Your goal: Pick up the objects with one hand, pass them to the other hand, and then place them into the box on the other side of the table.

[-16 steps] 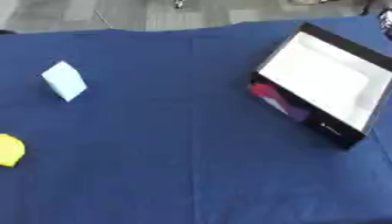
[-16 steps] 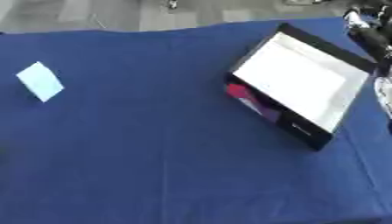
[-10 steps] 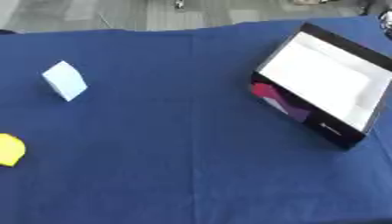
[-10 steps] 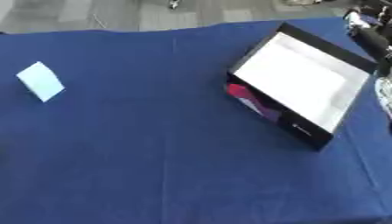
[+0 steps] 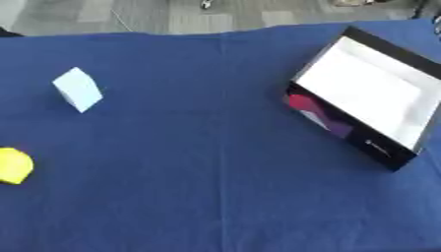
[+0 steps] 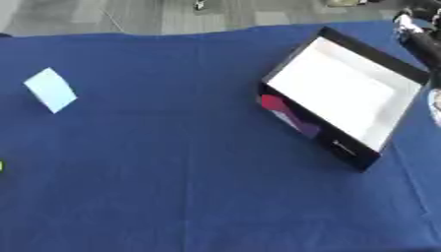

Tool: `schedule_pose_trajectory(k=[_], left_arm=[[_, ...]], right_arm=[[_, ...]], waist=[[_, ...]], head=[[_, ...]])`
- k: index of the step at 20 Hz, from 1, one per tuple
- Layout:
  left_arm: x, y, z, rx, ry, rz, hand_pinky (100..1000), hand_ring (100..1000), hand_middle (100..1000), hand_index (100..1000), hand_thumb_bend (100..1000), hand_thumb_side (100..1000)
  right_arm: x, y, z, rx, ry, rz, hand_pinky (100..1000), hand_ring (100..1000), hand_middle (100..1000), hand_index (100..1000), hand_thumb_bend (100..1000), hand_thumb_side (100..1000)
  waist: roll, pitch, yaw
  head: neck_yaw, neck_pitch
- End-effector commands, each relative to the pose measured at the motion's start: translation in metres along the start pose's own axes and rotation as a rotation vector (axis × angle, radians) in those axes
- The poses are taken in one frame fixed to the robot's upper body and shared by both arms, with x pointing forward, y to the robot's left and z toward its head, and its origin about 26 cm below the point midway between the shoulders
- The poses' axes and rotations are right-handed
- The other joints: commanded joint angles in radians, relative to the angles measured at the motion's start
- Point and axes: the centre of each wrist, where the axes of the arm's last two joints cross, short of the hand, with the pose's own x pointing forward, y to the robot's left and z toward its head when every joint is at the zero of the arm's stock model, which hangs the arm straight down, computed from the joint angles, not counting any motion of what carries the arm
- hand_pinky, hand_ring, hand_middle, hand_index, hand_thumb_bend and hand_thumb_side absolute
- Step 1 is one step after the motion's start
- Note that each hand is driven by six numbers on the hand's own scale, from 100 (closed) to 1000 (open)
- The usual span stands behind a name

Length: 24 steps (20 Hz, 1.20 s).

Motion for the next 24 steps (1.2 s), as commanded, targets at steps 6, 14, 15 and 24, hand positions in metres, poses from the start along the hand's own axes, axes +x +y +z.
schedule_pose_trajectory(k=[6, 14, 15, 24], left_arm=[[0.018, 0.043, -0.022, -0.028, -0.021, -0.263, 781, 781, 762, 882, 267, 601], [0.045, 0.079, -0.038, -0.119, 0.018, -0.601, 799, 794, 775, 881, 324, 561], [0.047, 0.082, -0.039, -0.127, 0.027, -0.625, 800, 795, 775, 880, 331, 556], [0.061, 0.105, -0.049, -0.202, 0.113, -0.805, 817, 808, 789, 882, 407, 503]], right_arm=[[0.012, -0.011, -0.004, -0.009, -0.035, 0.04, 895, 811, 862, 931, 100, 453], [0.013, -0.012, -0.004, -0.002, -0.041, 0.057, 895, 812, 864, 931, 100, 454], [0.013, -0.012, -0.004, -0.002, -0.041, 0.06, 895, 812, 864, 931, 100, 454], [0.016, -0.016, -0.004, -0.008, -0.051, 0.081, 895, 812, 864, 930, 100, 454]], waist=[[0.011, -0.029, 0.004], [0.016, -0.031, 0.01], [0.016, -0.03, 0.011], [0.012, -0.007, 0.021]], head=[[0.055, 0.002], [0.141, 0.002], [0.151, 0.002], [0.21, 0.002]])
